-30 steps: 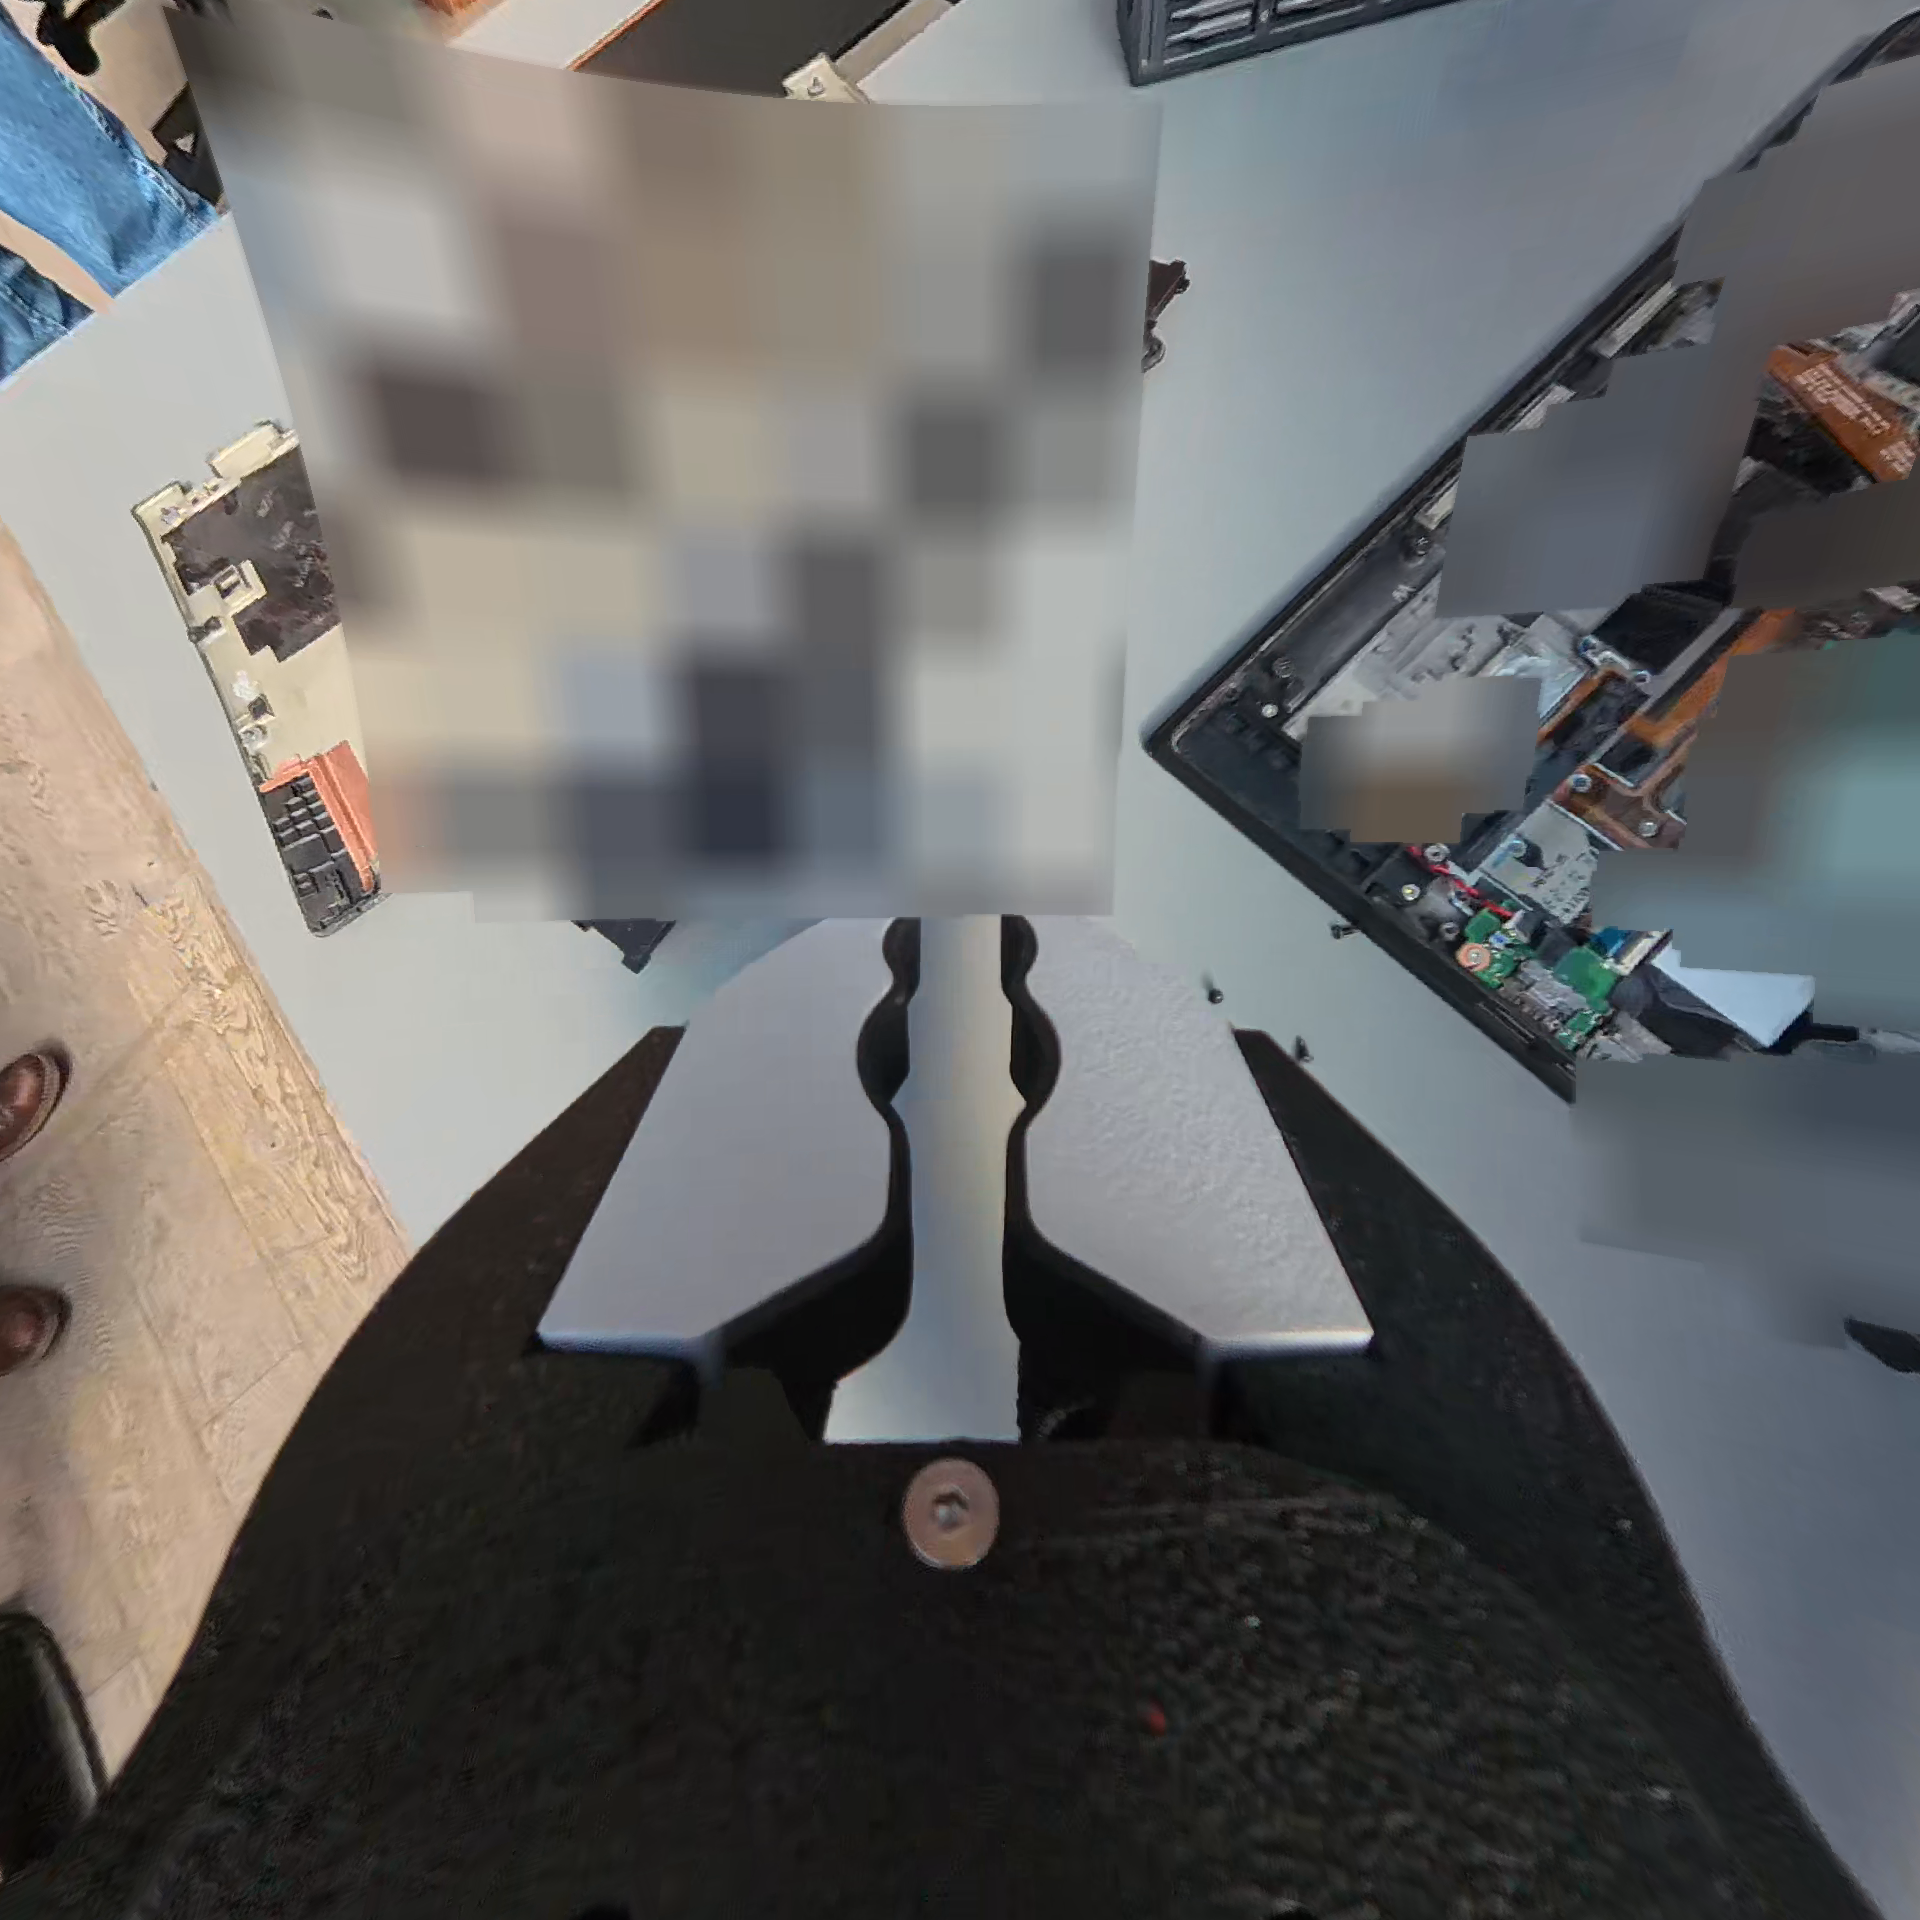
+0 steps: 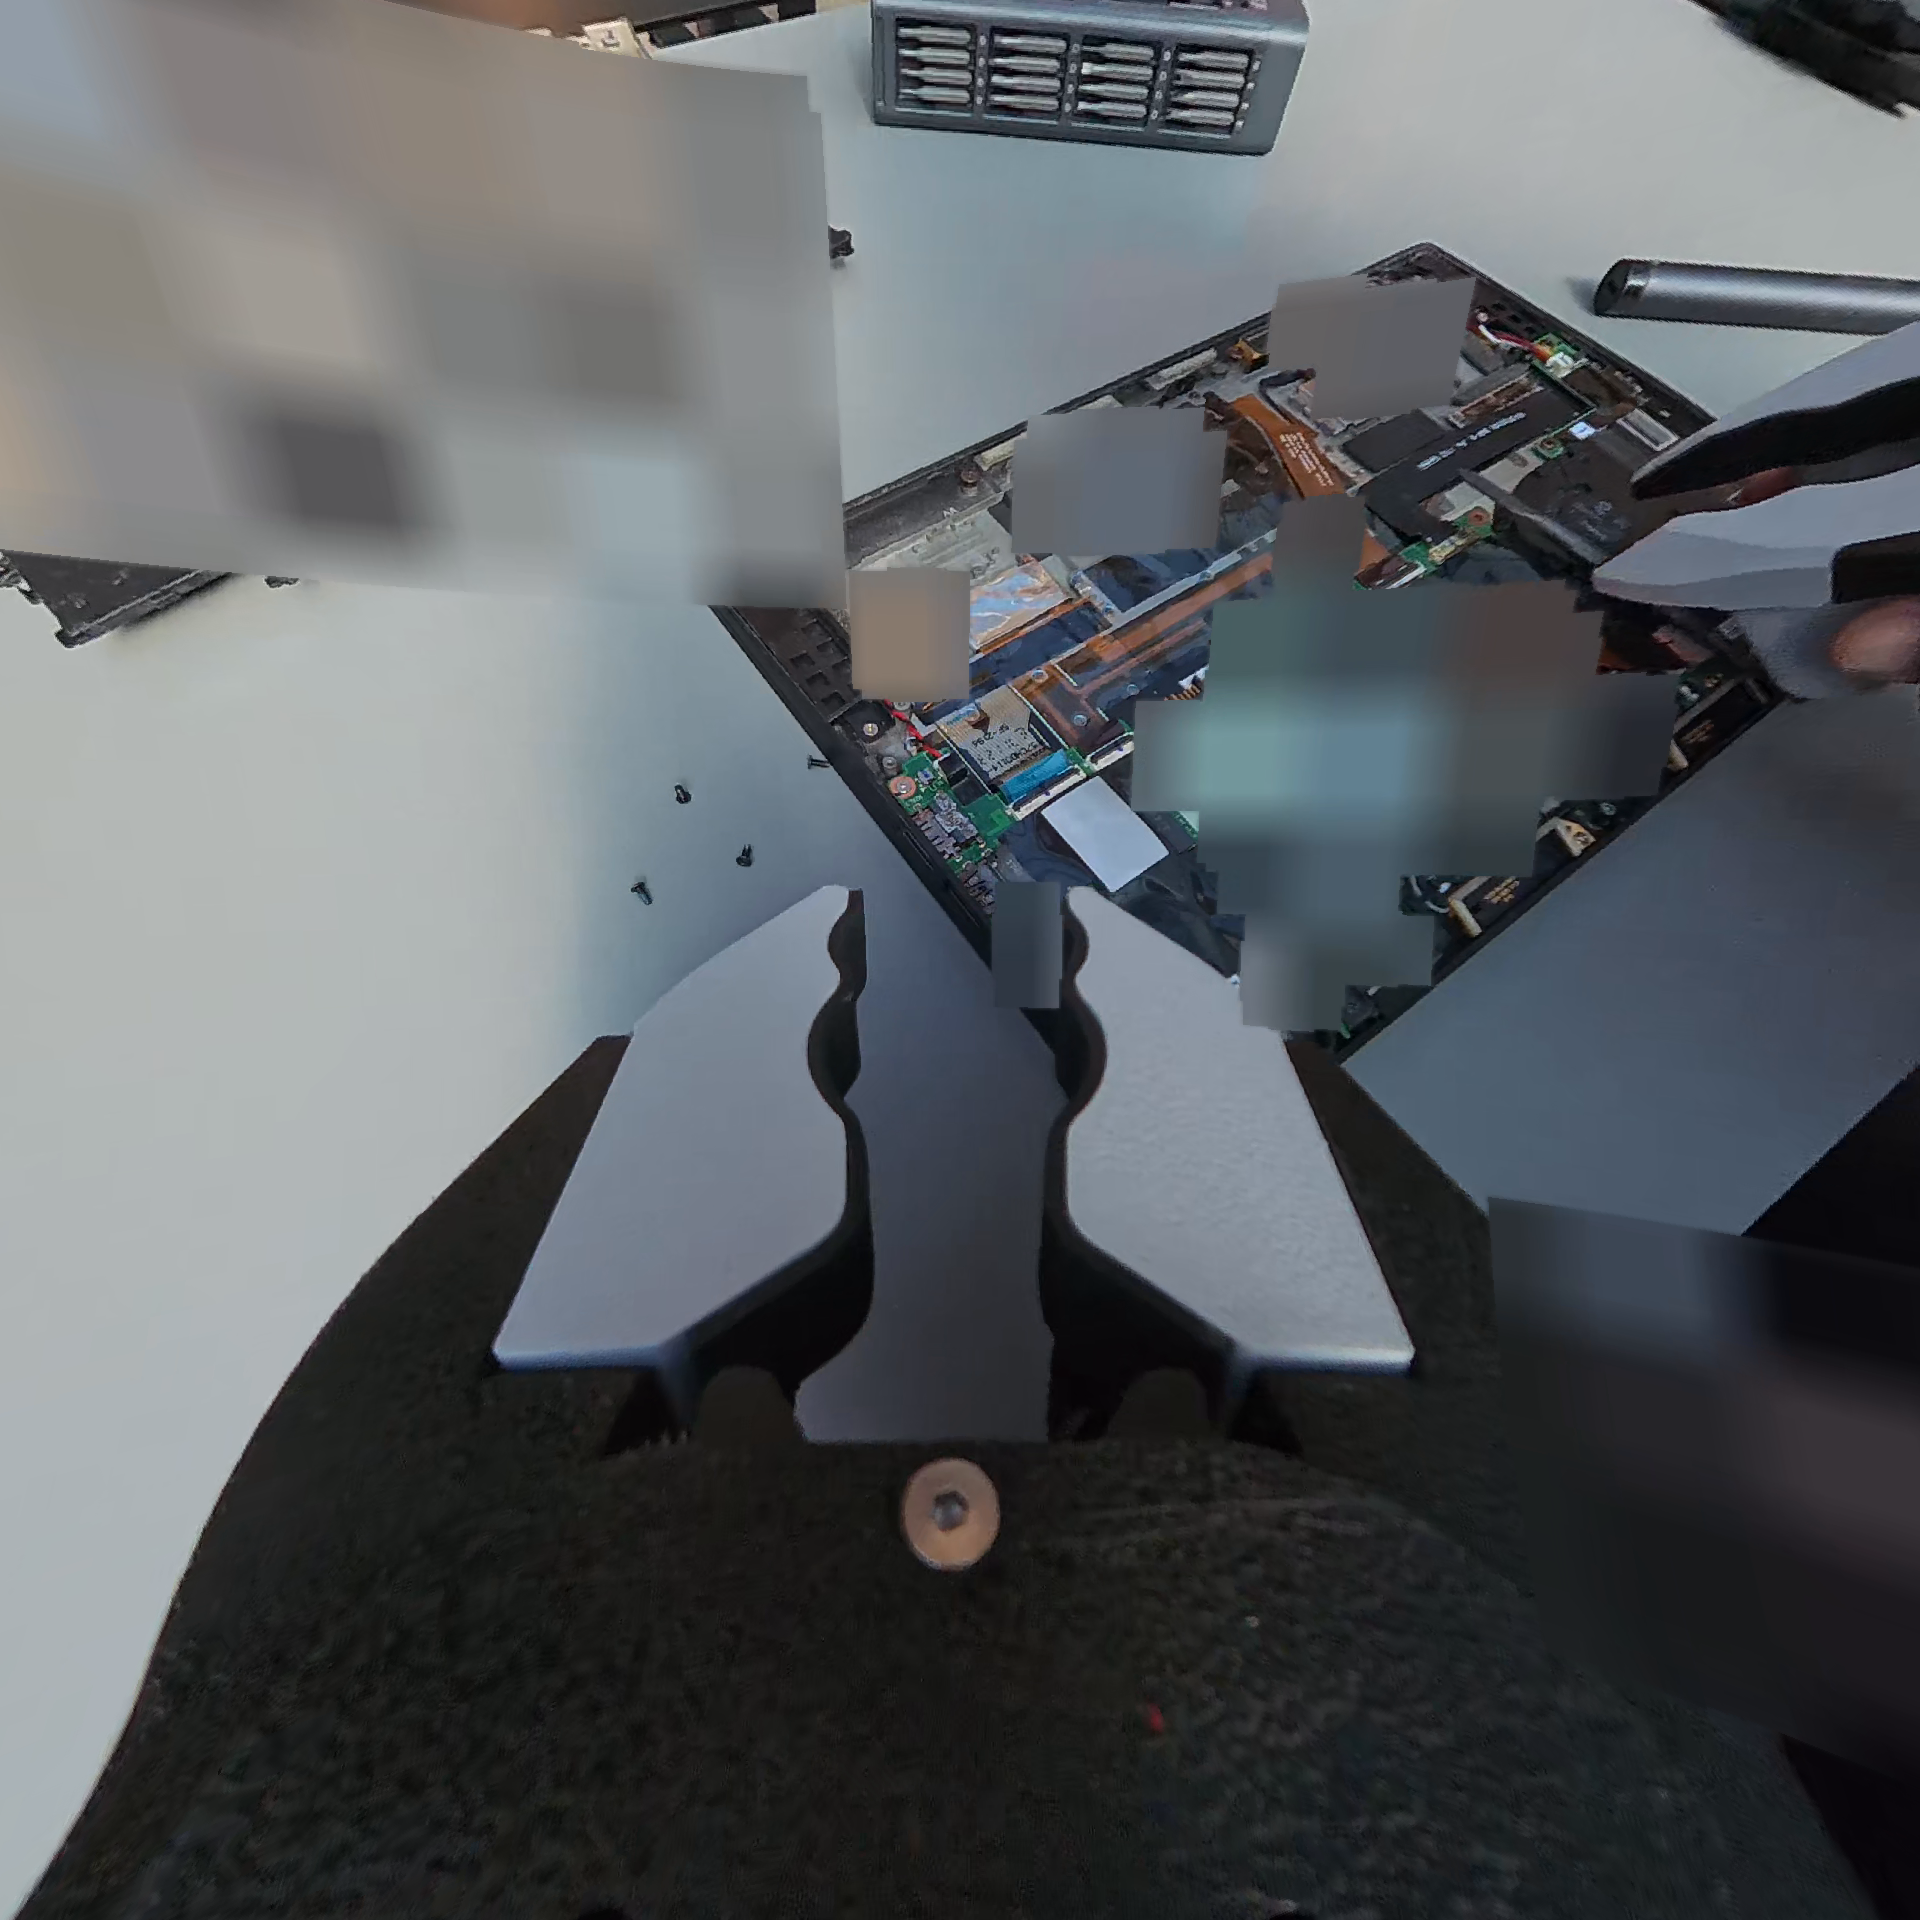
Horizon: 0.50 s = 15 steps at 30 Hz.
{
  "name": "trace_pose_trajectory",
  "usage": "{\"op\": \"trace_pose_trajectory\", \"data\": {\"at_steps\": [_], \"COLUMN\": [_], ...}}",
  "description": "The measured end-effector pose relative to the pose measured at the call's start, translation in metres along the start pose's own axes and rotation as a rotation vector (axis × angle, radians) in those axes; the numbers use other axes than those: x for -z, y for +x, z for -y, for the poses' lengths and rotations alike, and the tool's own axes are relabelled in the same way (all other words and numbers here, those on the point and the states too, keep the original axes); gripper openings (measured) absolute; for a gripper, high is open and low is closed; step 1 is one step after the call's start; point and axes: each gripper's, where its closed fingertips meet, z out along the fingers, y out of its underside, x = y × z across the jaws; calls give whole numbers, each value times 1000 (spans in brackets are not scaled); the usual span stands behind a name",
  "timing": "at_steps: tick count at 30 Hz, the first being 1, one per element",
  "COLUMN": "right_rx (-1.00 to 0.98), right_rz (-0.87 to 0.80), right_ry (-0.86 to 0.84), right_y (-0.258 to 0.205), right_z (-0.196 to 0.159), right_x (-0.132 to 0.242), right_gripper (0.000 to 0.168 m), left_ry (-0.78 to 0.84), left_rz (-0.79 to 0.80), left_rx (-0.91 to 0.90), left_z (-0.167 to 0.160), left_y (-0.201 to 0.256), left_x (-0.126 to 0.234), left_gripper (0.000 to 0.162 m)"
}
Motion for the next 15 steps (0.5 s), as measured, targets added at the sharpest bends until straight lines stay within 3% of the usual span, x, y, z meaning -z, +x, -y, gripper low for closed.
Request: {"op": "trace_pose_trajectory", "data": {"at_steps": [5,11,15], "right_rx": [-51,-46,-39], "right_rz": [-37,-47,-40], "right_ry": [-21,-57,-56], "right_y": [6,3,-1], "right_z": [0,-3,-3], "right_x": [-3,-6,-7], "right_gripper": [12,13,5], "left_ry": [5,12,9], "left_rz": [-2,-1,-3], "left_rx": [15,40,40], "left_z": [-1,-2,-2], "left_y": [-4,-16,-19], "left_x": [-4,-5,-5], "left_gripper": [31,29,28]}}
